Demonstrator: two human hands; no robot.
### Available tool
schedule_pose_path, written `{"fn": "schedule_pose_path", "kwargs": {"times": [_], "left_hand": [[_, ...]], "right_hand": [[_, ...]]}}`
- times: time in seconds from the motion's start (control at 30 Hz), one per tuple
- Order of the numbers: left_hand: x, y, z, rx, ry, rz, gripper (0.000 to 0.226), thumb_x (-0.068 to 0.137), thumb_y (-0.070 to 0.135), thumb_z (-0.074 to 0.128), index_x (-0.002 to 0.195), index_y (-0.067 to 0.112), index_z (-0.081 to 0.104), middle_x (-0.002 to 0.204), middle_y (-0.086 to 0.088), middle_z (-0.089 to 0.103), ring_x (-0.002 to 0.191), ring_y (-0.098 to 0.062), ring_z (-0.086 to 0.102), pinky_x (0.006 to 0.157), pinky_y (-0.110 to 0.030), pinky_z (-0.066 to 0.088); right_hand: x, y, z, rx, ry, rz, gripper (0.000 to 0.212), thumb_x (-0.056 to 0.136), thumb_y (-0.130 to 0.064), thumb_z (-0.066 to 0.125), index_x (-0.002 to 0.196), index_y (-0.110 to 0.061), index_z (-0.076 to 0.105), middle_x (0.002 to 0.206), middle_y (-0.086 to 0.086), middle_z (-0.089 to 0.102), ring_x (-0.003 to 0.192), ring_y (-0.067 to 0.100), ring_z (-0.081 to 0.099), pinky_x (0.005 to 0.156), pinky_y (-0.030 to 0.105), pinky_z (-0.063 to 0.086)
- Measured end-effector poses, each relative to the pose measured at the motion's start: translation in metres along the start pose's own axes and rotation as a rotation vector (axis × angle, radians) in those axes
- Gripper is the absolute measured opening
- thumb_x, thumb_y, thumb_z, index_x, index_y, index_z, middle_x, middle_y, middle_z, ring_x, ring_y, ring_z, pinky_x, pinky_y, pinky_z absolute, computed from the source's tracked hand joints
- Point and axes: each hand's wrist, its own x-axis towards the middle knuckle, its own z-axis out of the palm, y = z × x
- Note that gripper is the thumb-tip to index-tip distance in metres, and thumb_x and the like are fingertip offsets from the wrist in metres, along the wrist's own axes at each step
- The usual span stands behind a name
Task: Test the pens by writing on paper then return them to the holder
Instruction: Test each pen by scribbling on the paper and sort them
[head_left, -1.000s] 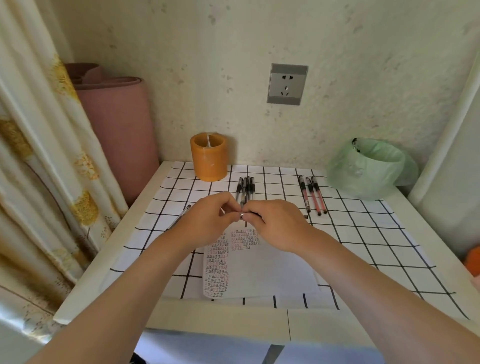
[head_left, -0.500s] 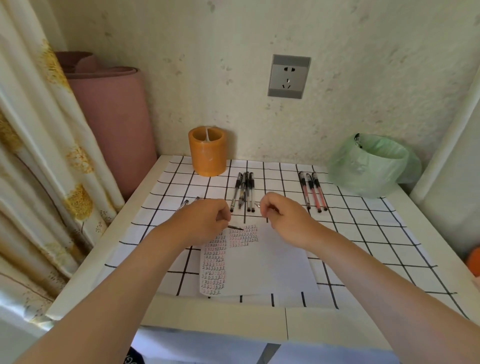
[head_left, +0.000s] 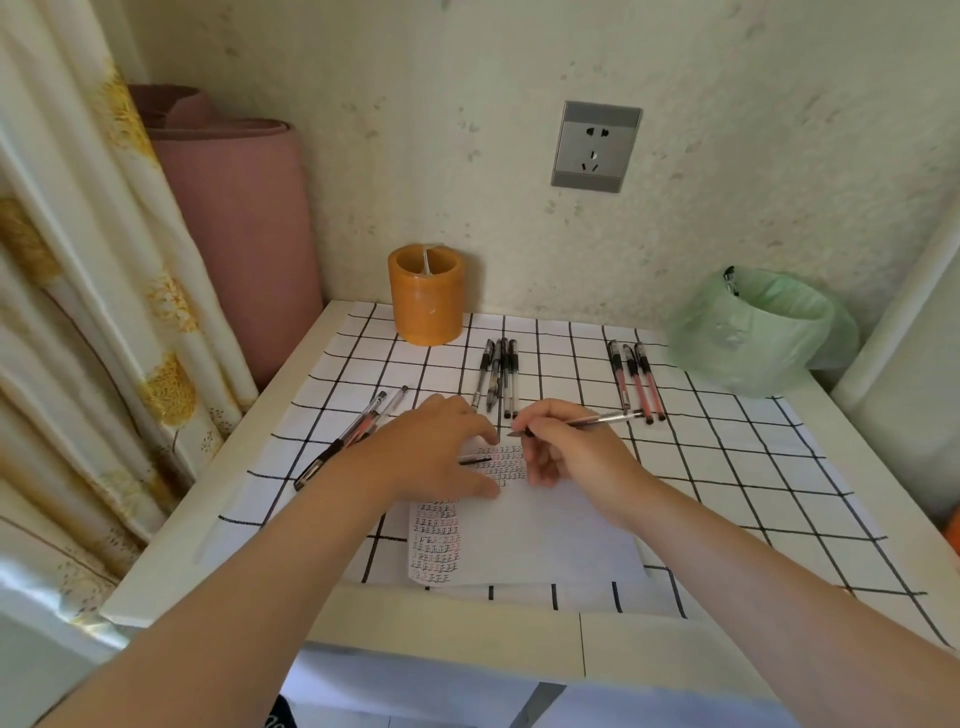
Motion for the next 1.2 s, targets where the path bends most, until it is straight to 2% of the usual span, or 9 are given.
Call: {"fn": "schedule_pose_path", "kwargs": {"times": [0.07,0.17,0.27,0.37,0.5,0.57,0.8,0.97,1.2], "left_hand": [[0.000,0.001,0.003,-0.010,-0.044,0.016,0.075,0.070,0.067,0.073,0.136,0.045,0.047,0.124,0.015,0.039,0.117,-0.007,0.030,0.091,-0.031,0.036],[0.000,0.000,0.004,0.050,-0.075,0.017,0.081,0.068,0.069,0.074,0.140,0.047,0.045,0.128,0.014,0.036,0.120,-0.009,0.029,0.093,-0.032,0.035],[0.002,0.000,0.003,0.132,-0.080,0.010,0.081,0.067,0.069,0.074,0.139,0.047,0.045,0.127,0.011,0.038,0.120,-0.011,0.032,0.085,-0.031,0.033],[0.001,-0.001,0.003,0.115,-0.086,0.006,0.081,0.066,0.068,0.075,0.139,0.046,0.046,0.127,0.011,0.038,0.119,-0.012,0.032,0.083,-0.031,0.033],[-0.001,-0.001,0.001,0.103,-0.060,0.013,0.079,0.066,0.068,0.075,0.136,0.045,0.048,0.126,0.011,0.039,0.118,-0.013,0.033,0.089,-0.032,0.034],[0.000,0.000,0.002,0.082,-0.012,0.041,0.073,0.067,0.067,0.074,0.133,0.044,0.051,0.121,0.013,0.040,0.116,-0.012,0.034,0.088,-0.030,0.032],[0.002,0.005,0.007,-0.041,-0.030,0.070,0.060,0.072,0.058,0.076,0.126,0.045,0.054,0.108,0.014,0.042,0.107,-0.009,0.035,0.080,-0.029,0.036],[0.002,0.006,0.008,-0.027,-0.048,0.053,0.061,0.073,0.058,0.075,0.127,0.046,0.051,0.109,0.013,0.040,0.110,-0.011,0.035,0.086,-0.032,0.039],[0.003,0.006,0.008,-0.026,-0.054,0.050,0.063,0.072,0.058,0.076,0.128,0.044,0.051,0.112,0.012,0.040,0.113,-0.012,0.034,0.089,-0.034,0.042]], "right_hand": [[0.000,0.002,-0.001,0.028,0.008,0.011,0.026,0.093,-0.001,0.047,0.087,-0.017,0.068,0.068,0.011,0.062,0.055,0.027,0.060,0.048,0.028,0.037],[0.002,0.005,-0.003,-0.037,0.009,0.006,0.027,0.085,0.006,0.053,0.080,-0.016,0.068,0.066,0.014,0.065,0.054,0.024,0.062,0.043,0.026,0.036],[0.003,0.006,-0.001,-0.158,0.005,-0.018,0.025,0.078,0.003,0.059,0.072,-0.020,0.066,0.060,0.015,0.065,0.051,0.019,0.059,0.045,0.022,0.040],[0.001,0.009,0.003,-0.256,-0.048,-0.046,0.011,0.075,-0.005,0.063,0.069,-0.014,0.063,0.058,0.012,0.066,0.046,0.020,0.057,0.047,0.027,0.043],[-0.001,0.016,0.006,-0.390,-0.063,-0.093,0.020,0.077,-0.002,0.068,0.067,-0.017,0.059,0.058,-0.004,0.060,0.048,0.010,0.050,0.046,0.026,0.040],[0.000,0.016,0.006,-0.430,-0.067,-0.115,0.020,0.075,-0.002,0.069,0.066,-0.016,0.058,0.061,-0.005,0.059,0.051,0.008,0.048,0.047,0.026,0.039],[0.000,0.019,0.004,-0.408,-0.083,-0.167,0.025,0.075,-0.002,0.068,0.063,-0.019,0.054,0.058,-0.010,0.053,0.050,0.003,0.043,0.046,0.022,0.033],[0.000,0.019,0.004,-0.418,-0.084,-0.173,0.031,0.075,0.001,0.069,0.061,-0.023,0.054,0.058,-0.012,0.053,0.050,0.002,0.043,0.047,0.021,0.035],[-0.001,0.016,0.006,-0.501,-0.116,-0.177,0.029,0.074,-0.006,0.070,0.063,-0.029,0.057,0.059,-0.015,0.057,0.052,0.003,0.046,0.047,0.023,0.037]]}}
